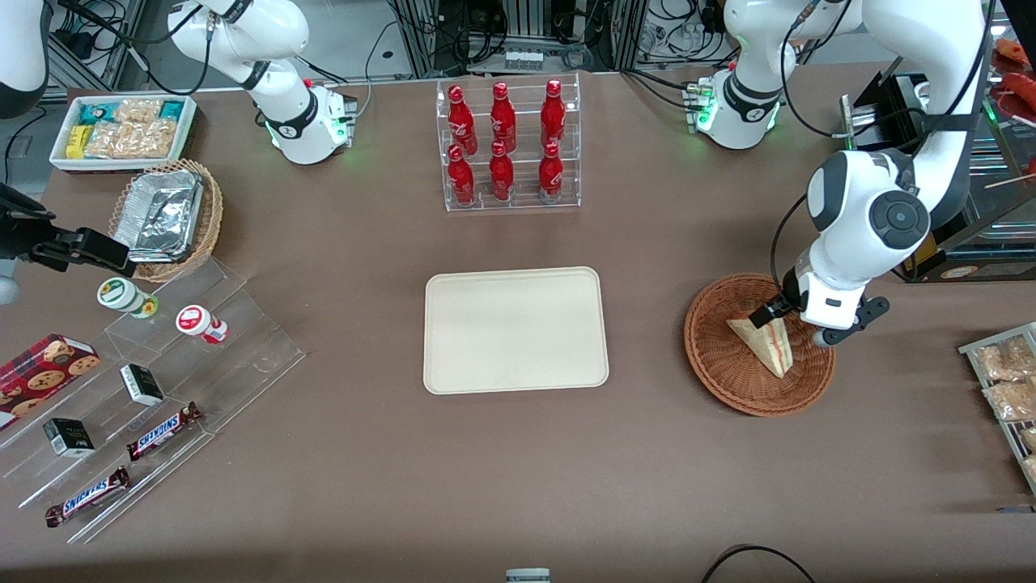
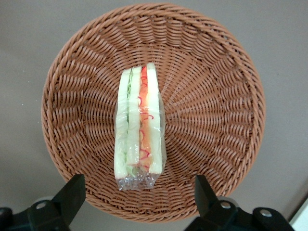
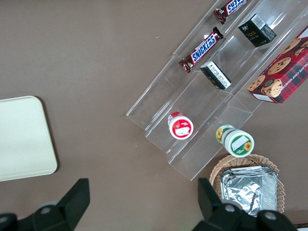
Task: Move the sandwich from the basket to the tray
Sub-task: 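Lower the open left gripper around the sandwich's upright edge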
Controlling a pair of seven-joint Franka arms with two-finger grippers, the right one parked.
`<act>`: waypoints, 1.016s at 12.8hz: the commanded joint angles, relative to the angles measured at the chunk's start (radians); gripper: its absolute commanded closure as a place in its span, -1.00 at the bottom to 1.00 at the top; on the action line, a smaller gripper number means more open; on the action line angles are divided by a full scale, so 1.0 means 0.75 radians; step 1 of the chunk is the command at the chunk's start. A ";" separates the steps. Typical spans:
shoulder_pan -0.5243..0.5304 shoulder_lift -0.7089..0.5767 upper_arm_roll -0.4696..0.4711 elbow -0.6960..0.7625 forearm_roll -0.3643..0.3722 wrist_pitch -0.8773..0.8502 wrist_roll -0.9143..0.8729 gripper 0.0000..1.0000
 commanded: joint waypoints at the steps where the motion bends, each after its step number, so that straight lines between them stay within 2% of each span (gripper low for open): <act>1: 0.005 0.036 -0.004 -0.004 0.014 0.044 -0.034 -1.00; 12: 0.005 0.188 0.039 0.000 0.016 0.171 -0.044 -1.00; 13: 0.005 0.188 0.041 0.002 0.016 0.171 -0.044 -0.86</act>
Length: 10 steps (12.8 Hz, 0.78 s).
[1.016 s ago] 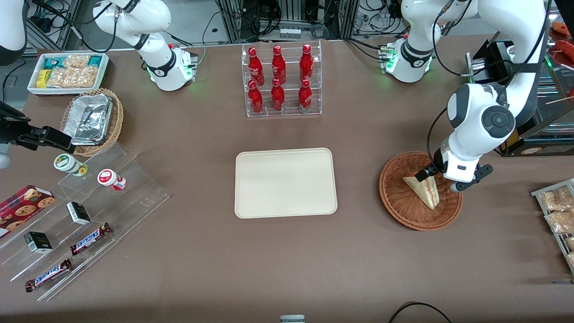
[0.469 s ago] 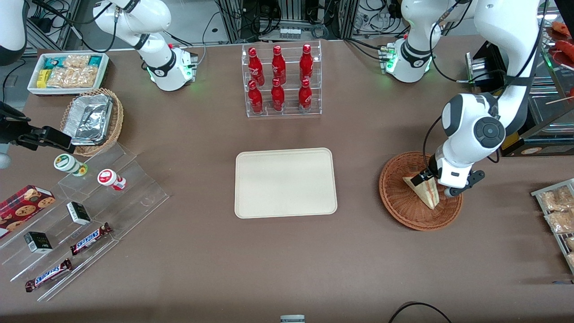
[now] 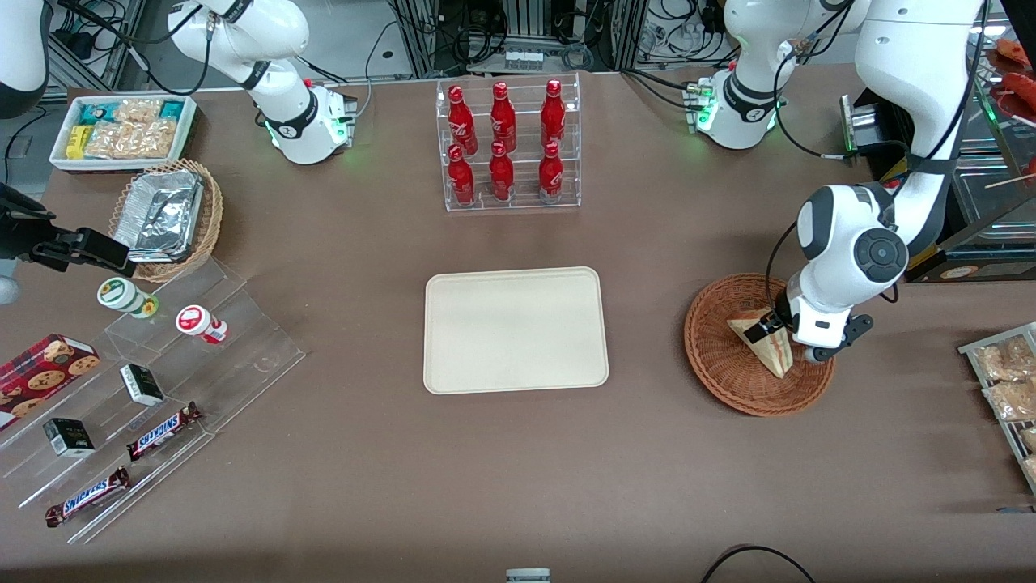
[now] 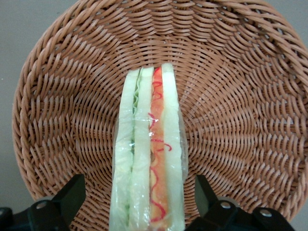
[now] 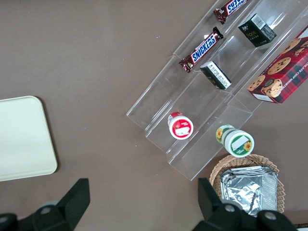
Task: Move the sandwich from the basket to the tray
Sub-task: 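Lower the open left gripper around the sandwich's upright edge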
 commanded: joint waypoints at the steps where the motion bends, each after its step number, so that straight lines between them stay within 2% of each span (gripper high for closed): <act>1: 0.001 0.002 -0.001 0.002 0.020 0.019 -0.027 -0.64; 2: 0.001 0.000 -0.001 0.000 0.020 0.019 -0.035 -0.21; 4: -0.003 -0.002 -0.001 0.002 0.022 0.013 -0.057 0.79; 5: -0.007 -0.012 -0.001 0.002 0.022 0.000 -0.055 1.00; 7: -0.013 -0.033 -0.005 0.045 0.025 -0.087 -0.051 1.00; 10: -0.054 -0.026 -0.019 0.279 0.031 -0.416 -0.041 1.00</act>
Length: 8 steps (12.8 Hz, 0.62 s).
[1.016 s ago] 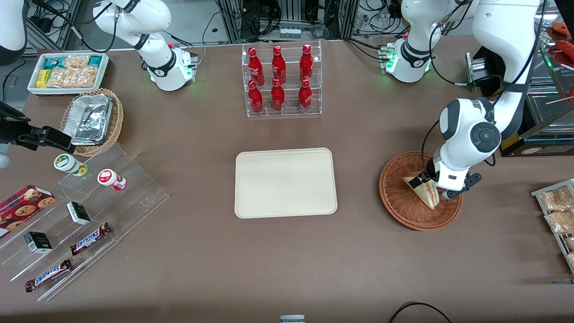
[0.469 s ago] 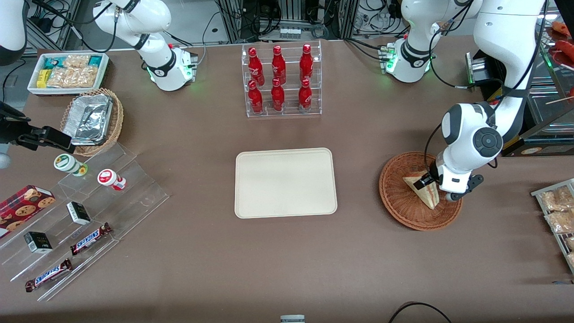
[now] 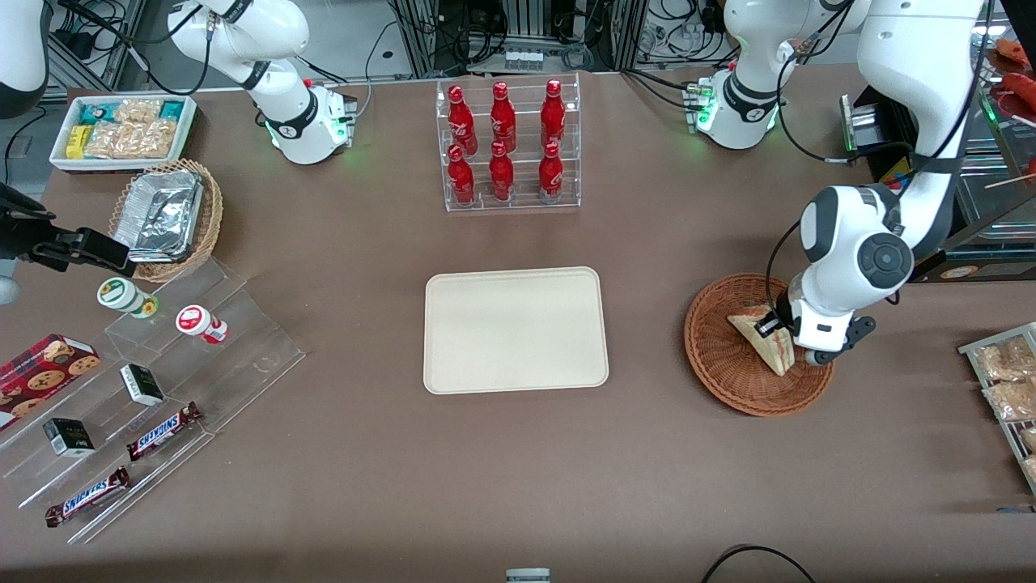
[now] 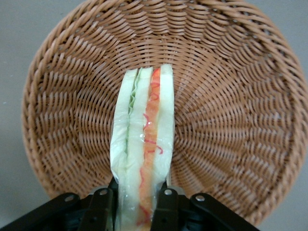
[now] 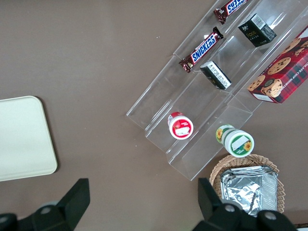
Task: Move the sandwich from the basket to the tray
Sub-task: 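Lower the open left gripper around the sandwich's upright edge, then close the left gripper on the sandwich and lift it from the basket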
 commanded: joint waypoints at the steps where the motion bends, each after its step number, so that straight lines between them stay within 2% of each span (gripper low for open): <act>1: -0.070 -0.007 -0.004 0.206 0.028 -0.257 -0.019 1.00; 5: -0.173 0.011 -0.006 0.323 0.034 -0.389 0.083 1.00; 8: -0.173 0.037 -0.116 0.364 0.032 -0.389 0.132 1.00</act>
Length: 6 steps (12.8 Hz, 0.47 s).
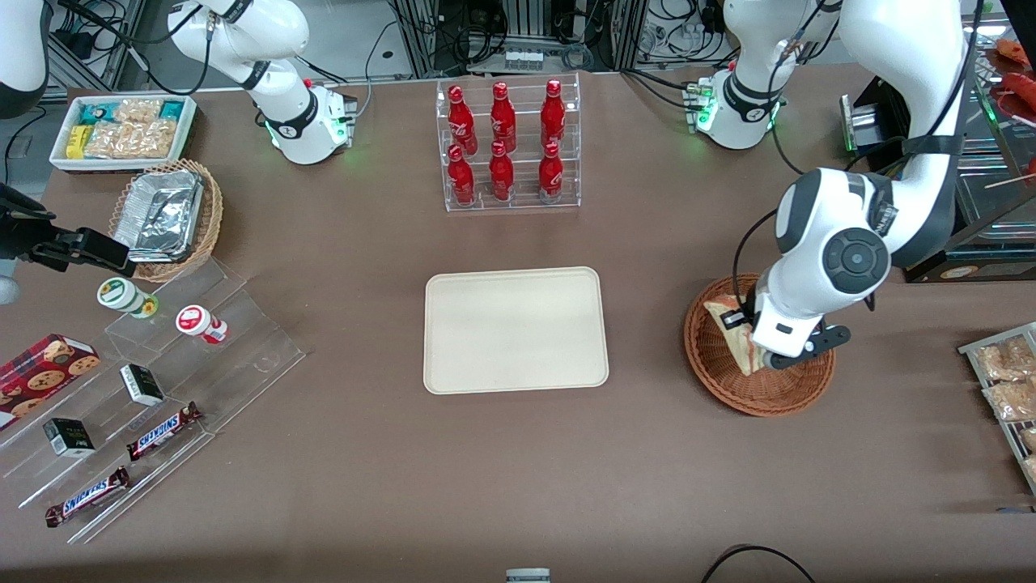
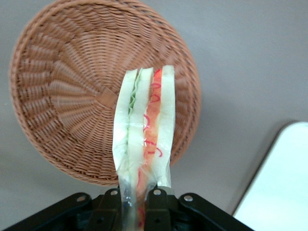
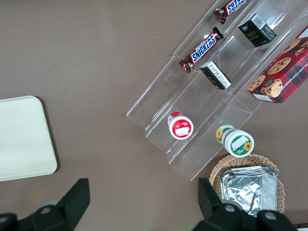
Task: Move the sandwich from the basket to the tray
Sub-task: 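Close the left gripper on the sandwich and lift it from the basket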
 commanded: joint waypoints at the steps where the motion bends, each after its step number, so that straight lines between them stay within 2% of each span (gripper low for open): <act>1: 0.001 0.059 -0.112 0.085 0.020 -0.035 0.055 1.00; 4: -0.005 0.141 -0.251 0.140 0.043 -0.021 0.045 1.00; 6: -0.119 0.257 -0.268 0.256 0.116 -0.031 -0.043 1.00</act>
